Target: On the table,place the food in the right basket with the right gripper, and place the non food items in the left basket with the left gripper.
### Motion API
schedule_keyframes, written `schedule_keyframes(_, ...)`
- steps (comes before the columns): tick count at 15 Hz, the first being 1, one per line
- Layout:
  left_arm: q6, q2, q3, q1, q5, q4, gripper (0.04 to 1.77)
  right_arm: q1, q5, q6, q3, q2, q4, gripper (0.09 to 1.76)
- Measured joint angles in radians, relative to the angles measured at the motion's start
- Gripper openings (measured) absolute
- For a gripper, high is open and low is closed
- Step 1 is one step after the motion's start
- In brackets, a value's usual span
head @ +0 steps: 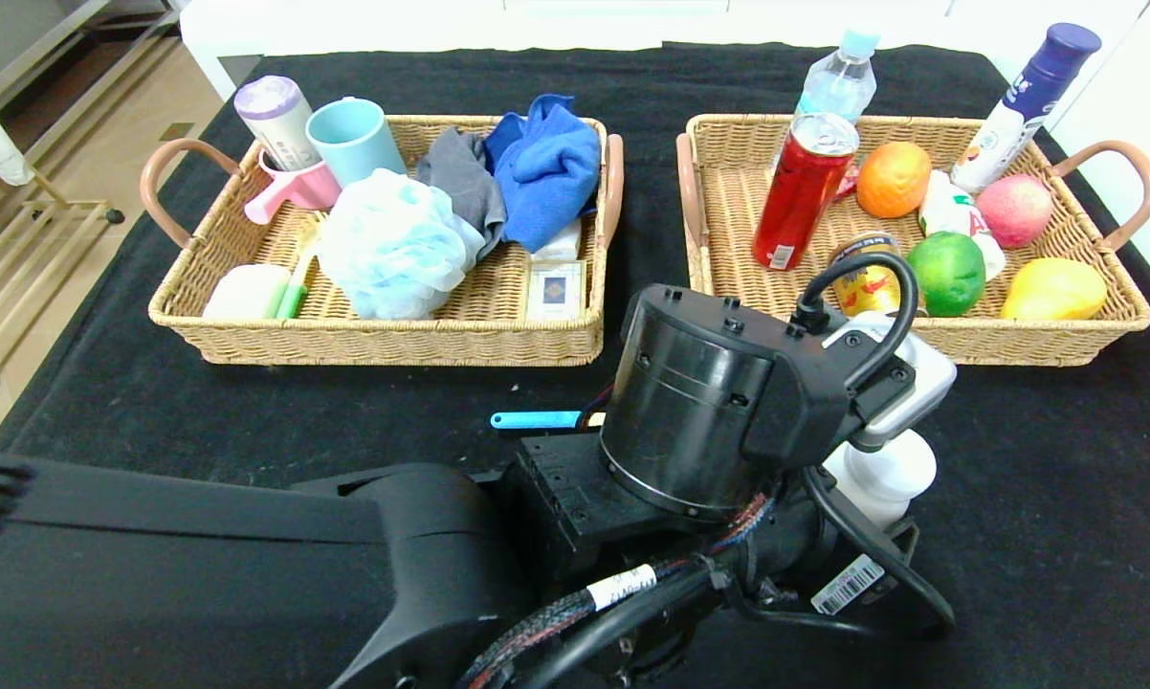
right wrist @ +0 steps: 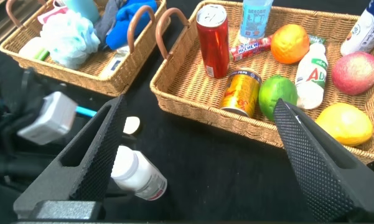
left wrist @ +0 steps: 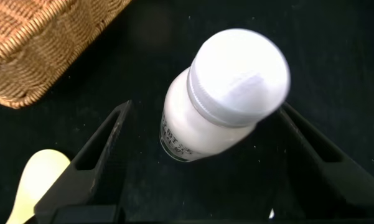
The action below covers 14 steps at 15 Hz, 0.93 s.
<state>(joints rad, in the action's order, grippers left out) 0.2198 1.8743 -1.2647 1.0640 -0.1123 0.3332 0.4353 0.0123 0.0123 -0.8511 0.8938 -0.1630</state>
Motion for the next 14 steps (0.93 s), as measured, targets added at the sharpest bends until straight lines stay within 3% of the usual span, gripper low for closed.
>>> schedule_keyframes(3, 0.035, -0.052, 0.023, 0.004, -0.004, -0.026, 1.57, 0.004, 0.000, 0.000, 0.000, -0.008, 0.001, 1.71)
schedule_keyframes(6, 0.047, -0.117, 0.040, 0.005, -0.016, -0.187, 1.61, 0.007, 0.000, 0.000, 0.000, -0.011, 0.001, 1.71)
schedule_keyframes(8, 0.071, -0.161, 0.045, 0.001, -0.056, -0.286, 1.64, 0.007, 0.000, 0.000, 0.000, -0.012, 0.002, 1.71)
schedule_keyframes(10, 0.099, -0.190, 0.038, -0.034, -0.092, -0.355, 1.65, 0.008, 0.000, 0.000, 0.000, -0.012, 0.002, 1.71)
schedule_keyframes(14, 0.179, -0.193, -0.002, -0.167, -0.097, -0.468, 1.68, 0.008, 0.000, -0.001, 0.001, -0.011, 0.001, 1.71)
